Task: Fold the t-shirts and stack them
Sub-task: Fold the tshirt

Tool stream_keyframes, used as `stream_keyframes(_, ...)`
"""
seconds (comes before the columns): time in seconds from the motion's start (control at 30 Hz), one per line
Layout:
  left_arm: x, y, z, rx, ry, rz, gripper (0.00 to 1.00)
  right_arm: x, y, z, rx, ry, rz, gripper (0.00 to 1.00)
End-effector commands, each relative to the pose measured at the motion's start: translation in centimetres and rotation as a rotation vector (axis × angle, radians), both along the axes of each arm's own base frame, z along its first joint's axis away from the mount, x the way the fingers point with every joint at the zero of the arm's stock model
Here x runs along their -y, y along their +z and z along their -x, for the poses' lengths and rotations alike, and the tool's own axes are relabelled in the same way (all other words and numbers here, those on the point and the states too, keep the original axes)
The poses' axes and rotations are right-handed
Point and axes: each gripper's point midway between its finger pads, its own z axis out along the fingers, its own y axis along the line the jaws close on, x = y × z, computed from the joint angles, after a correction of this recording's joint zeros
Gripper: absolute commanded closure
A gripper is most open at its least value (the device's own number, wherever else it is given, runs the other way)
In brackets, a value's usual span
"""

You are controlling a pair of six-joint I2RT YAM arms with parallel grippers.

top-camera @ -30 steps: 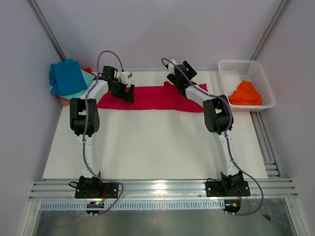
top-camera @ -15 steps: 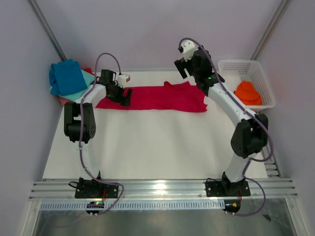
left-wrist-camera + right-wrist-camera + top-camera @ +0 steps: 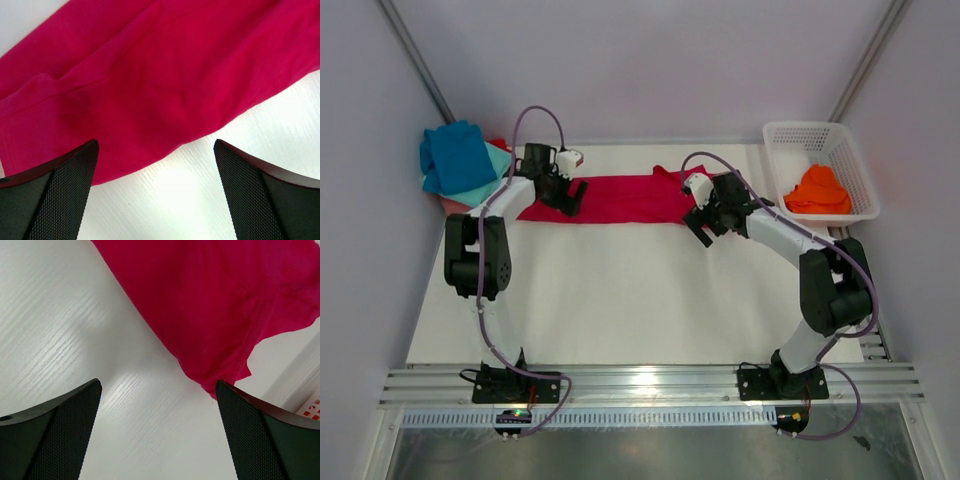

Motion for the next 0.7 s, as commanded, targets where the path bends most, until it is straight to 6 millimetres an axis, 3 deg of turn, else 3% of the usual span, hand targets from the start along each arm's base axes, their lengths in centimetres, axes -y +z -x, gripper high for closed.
stream_keyframes(0.0, 0.0, 3.2, -3.1, 0.142, 0.025, 0.005, 0.01, -0.9, 2.3, -2.8, 0.091, -0.006, -0.057, 0.01)
stream_keyframes(0.13, 0.2, 2.9, -4.7, 0.167, 0.038, 0.02, 0.01, -1.0, 1.1, -4.5, 0.084, -0.026, -0.044, 0.01)
stream_keyframes(0.3, 0.1, 1.0, -6.1, 0.139, 0.049, -0.004, 0.01, -1.2, -0.2, -7.0, 0.08, -0.07, -0.026, 0.01)
stream_keyframes(0.67, -0.6, -0.3, -7.0, 0.104, 0.092, -0.014, 0.01, 2.3, 1.2, -9.9, 0.117, -0.264, 0.028, 0.01)
